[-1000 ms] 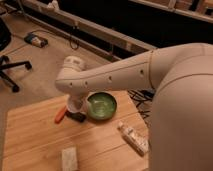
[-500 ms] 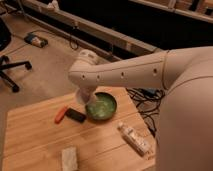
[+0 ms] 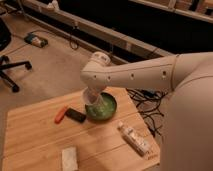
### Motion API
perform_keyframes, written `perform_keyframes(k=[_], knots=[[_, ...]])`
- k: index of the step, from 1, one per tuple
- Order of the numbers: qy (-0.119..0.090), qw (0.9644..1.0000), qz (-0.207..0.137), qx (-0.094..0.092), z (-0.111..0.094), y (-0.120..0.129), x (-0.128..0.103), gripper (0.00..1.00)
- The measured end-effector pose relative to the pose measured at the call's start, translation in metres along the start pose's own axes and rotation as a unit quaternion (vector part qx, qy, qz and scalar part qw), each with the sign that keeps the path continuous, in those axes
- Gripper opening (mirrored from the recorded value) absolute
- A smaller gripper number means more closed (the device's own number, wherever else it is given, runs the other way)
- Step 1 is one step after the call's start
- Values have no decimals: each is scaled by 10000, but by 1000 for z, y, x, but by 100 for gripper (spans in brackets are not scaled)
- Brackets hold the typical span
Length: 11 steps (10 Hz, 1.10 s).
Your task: Place the ceramic cup in the ceramic bowl
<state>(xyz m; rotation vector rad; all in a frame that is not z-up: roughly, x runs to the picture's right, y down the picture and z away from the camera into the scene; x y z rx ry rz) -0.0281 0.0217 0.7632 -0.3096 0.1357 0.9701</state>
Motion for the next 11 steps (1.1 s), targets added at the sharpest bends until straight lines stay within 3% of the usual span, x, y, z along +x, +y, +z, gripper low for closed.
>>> perform_keyframes(k=[2,3,4,6,7,8,11], knots=[[0,9999,80,-86,3,10,8,46],[0,9998,72,-170,7,18,12,54],[-4,9995,1,-318,19,32,18,68],[-46,9992,-46,-405,27,44,21,79],[-20,9993,-20,-376,28,45,24,79],[3,9993,-15,-365,31,44,24,72],[95,9993,-4,-353,58,11,12,41]])
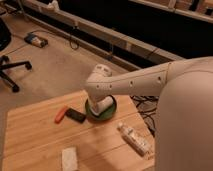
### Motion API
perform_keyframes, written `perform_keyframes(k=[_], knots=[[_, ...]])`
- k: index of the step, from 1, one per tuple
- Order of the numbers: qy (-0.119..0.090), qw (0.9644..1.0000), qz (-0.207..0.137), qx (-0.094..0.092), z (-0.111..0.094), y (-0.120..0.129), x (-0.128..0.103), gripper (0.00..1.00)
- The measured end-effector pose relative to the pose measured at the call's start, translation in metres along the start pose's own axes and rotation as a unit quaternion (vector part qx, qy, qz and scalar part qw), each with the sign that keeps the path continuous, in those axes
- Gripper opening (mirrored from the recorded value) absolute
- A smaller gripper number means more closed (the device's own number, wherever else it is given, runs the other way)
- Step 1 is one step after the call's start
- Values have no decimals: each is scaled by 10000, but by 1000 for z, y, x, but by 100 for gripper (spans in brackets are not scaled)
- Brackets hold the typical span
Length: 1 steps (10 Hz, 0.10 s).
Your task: Place the ceramic cup in the ceramic bowl
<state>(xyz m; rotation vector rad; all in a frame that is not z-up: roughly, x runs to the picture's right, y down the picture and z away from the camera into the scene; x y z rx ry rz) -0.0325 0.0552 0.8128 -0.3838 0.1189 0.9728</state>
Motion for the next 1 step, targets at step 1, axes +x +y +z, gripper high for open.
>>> perform_keyframes(k=[1], knots=[[28,10000,20,17,8,-9,-6,33]])
